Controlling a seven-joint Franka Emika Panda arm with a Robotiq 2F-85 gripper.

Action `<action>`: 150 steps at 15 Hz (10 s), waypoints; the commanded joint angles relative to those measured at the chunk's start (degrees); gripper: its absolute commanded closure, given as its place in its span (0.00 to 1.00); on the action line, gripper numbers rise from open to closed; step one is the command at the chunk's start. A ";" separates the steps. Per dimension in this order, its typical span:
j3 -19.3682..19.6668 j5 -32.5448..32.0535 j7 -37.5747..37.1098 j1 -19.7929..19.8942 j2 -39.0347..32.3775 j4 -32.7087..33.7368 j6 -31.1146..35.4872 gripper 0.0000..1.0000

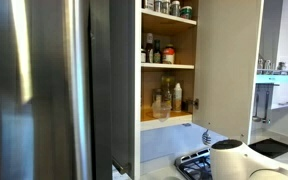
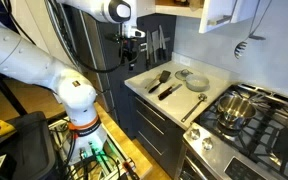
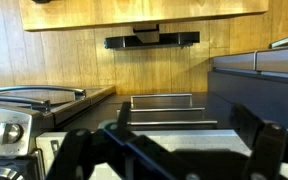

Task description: Place the clear container on the bottom shelf upside down.

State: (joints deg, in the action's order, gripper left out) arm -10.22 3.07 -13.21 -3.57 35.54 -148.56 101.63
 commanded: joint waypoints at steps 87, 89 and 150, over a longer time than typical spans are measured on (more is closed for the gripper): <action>-8.10 -81.11 25.71 21.92 -30.83 43.22 68.79 0.00; -7.87 -81.02 26.32 21.79 -32.30 44.68 68.79 0.00; 3.40 4.92 63.01 8.95 -32.03 47.24 51.93 0.94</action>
State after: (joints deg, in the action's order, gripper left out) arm -7.15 6.23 51.12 5.10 0.97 -99.52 156.44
